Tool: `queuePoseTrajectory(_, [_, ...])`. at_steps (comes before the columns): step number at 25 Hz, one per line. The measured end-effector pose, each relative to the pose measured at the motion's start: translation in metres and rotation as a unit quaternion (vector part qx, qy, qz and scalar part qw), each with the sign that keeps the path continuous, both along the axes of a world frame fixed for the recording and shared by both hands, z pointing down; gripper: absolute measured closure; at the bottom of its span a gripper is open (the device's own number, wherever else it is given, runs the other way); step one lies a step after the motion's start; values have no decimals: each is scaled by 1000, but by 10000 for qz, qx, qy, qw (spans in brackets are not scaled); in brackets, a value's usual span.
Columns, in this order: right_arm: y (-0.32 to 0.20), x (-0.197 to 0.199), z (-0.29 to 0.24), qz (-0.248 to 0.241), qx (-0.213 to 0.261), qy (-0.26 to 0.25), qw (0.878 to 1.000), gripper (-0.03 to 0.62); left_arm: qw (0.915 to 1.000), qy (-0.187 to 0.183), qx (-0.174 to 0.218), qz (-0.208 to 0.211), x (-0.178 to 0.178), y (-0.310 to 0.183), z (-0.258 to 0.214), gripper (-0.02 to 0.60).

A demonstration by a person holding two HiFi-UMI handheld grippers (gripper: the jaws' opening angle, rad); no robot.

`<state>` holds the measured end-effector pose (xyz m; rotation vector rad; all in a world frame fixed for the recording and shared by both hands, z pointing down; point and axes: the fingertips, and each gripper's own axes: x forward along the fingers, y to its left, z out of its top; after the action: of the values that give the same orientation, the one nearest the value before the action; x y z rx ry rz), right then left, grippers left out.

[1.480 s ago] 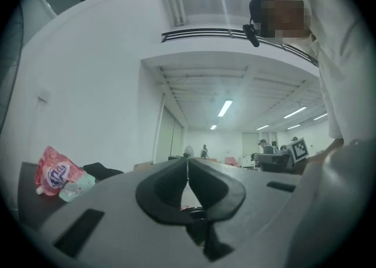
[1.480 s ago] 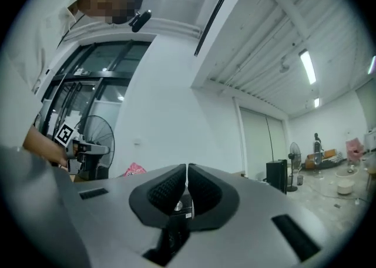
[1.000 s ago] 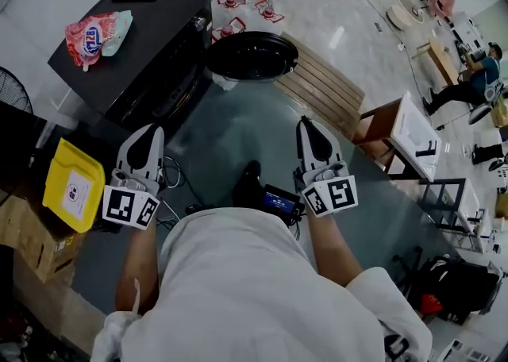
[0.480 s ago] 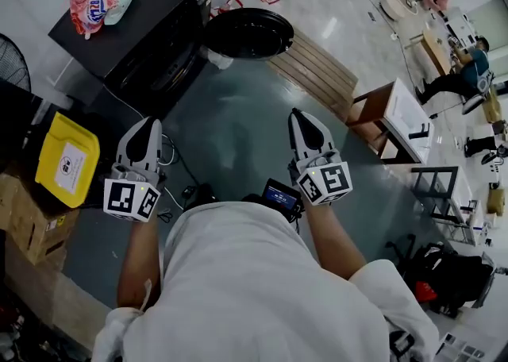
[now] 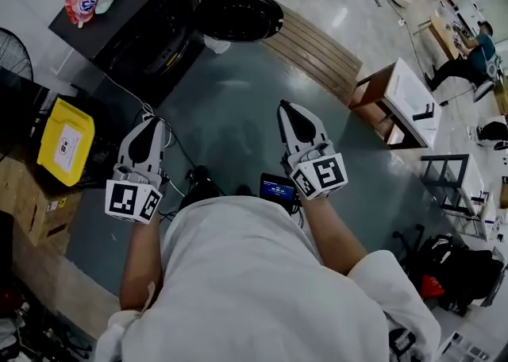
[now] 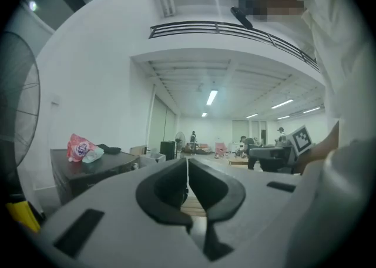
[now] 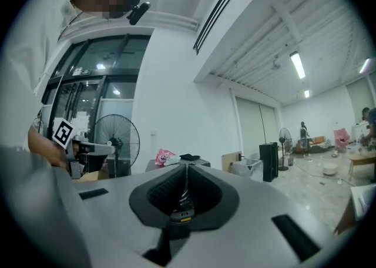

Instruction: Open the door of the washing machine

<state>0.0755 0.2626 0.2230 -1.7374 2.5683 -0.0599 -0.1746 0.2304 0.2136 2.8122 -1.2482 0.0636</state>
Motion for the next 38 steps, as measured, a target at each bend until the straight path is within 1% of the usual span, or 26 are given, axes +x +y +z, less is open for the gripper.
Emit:
queuePoseTrajectory(2, [21,15,7,50,-66,-57,9999,560,10000,-25,-10,62,17,20,4,566])
queuePoseTrajectory(5, [52,30,11,31,-11,-49,10000,560,9999,-19,-65,80,34,44,16,566])
queuePoseTrajectory(10, [86,59,30,103,-113,-55,9999,560,9998,94,-181,-53,60,77,17,566])
queuePoseTrajectory(13, [98,52,31,45,69,235,9997,560,9999,-134,-38,-67,62,90,12,566])
queuePoseTrajectory(16, [99,42,33,16,97,193,9998,560,9992,-287,-51,-267,46,93,19,566])
queuePoseTrajectory(19, [102,35,29,46,107,51,9999,560,9982,-288,-102,-510,26,90,27,566])
queuePoseTrajectory(21, [104,30,29,42,33,-18,10000,560,9978,-253,-172,-587,15,89,34,566])
queuePoseTrajectory(23, [105,24,32,27,-99,-54,9999,560,9979,-203,-249,-564,6,90,36,566])
queuePoseTrajectory(25, [104,19,28,24,-175,-69,9998,560,9984,-186,-224,-488,0,91,30,566])
queuePoseTrajectory(28, [103,9,15,159,-71,7,9998,560,9989,-198,-134,-397,-13,88,22,566])
queuePoseTrajectory(30, [100,-5,14,230,-35,25,9997,560,9988,-193,-138,-419,-28,87,22,566])
queuePoseTrajectory(34, [96,-33,20,213,-112,6,9997,562,9981,-104,-290,-529,-57,90,32,566])
queuePoseTrajectory(38, [96,-50,23,163,-158,-2,9997,562,9979,-41,-392,-523,-71,93,39,566])
